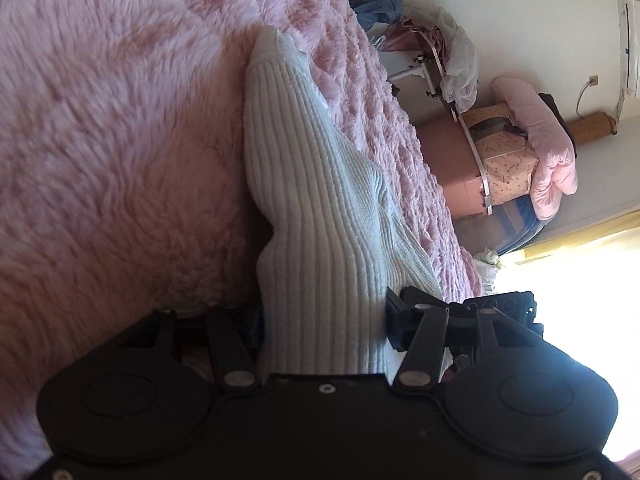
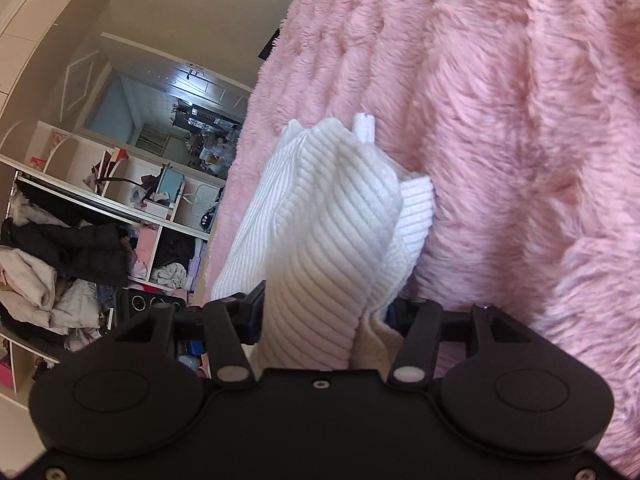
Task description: Fold small clothes
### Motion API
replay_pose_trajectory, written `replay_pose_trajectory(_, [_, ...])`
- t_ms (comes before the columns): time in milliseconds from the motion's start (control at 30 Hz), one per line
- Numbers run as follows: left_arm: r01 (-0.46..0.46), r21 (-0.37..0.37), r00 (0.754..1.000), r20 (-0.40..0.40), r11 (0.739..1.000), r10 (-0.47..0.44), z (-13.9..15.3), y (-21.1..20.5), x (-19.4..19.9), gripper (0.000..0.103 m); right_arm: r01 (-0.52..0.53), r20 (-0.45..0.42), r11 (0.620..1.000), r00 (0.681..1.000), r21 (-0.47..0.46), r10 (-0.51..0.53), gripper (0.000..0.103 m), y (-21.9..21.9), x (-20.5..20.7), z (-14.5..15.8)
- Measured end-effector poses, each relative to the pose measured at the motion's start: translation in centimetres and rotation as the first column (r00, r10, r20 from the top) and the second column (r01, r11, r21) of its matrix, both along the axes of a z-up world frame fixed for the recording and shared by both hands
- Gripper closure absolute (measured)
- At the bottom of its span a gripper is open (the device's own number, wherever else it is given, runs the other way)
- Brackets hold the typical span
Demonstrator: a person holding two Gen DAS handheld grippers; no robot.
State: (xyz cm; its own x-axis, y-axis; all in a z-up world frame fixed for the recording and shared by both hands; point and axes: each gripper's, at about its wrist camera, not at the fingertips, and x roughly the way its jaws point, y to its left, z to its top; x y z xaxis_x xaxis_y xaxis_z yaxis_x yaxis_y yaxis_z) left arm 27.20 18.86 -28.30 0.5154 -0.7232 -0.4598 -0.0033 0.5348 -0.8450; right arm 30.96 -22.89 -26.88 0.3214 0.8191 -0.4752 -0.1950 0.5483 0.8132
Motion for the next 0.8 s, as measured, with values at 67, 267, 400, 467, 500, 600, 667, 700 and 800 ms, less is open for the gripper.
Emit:
replay_pose_trajectory(67, [0.006,0.076,1.0,0.02,0.997,-0.008,1.9,0.3,-1.1,0.047,0.021,-0.007,1.0,1.0,-0.021,-0.021,0.041,-0.8,-0.5,0.7])
replay_pose_trajectory(267, [-0.014,0.228,0.993,0.116,0.974,-0.013,6.7,0.8,-7.1,0.048,0.175,0.12,0.982,0.979,-0.069,-0.166,0.04,-5.2,-6.3,4.8])
replay_pose_trajectory(400, [-0.033,0.328,0.975,0.219,0.944,-0.042,9.3,-1.5,-11.3,0.047,0.197,0.287,0.957,0.949,-0.212,-0.132,0.058,-3.6,-12.2,8.0])
replay_pose_trajectory(467, [-0.054,0.431,0.967,0.249,0.901,-0.061,10.4,-4.1,-12.7,0.047,0.178,0.328,0.928,0.943,-0.327,-0.066,0.059,-1.2,-14.1,8.7])
replay_pose_trajectory(500, [-0.068,0.489,0.963,0.26,0.87,-0.071,10.8,-5.8,-13.4,0.047,0.166,0.342,0.918,0.939,-0.36,-0.035,0.059,0.0,-14.9,8.7])
replay_pose_trajectory(600, [-0.092,0.564,0.967,0.248,0.821,-0.062,10.9,-8.5,-15.0,0.047,0.175,0.392,0.881,0.92,-0.44,0.013,0.059,2.6,-16.5,8.8])
replay_pose_trajectory(667, [-0.093,0.587,0.97,0.236,0.804,-0.06,10.5,-9.5,-15.5,0.045,0.194,0.405,0.863,0.914,-0.467,0.014,0.059,3.9,-16.5,8.7])
replay_pose_trajectory(700, [-0.092,0.594,0.972,0.228,0.799,-0.058,10.3,-9.9,-15.6,0.045,0.211,0.407,0.849,0.913,-0.485,0.005,0.059,4.4,-16.3,8.5])
replay_pose_trajectory(800, [-0.079,0.577,0.98,0.196,0.813,-0.044,9.4,-10.6,-15.2,0.045,0.25,0.402,0.818,0.915,-0.519,-0.024,0.059,5.4,-15.3,8.0])
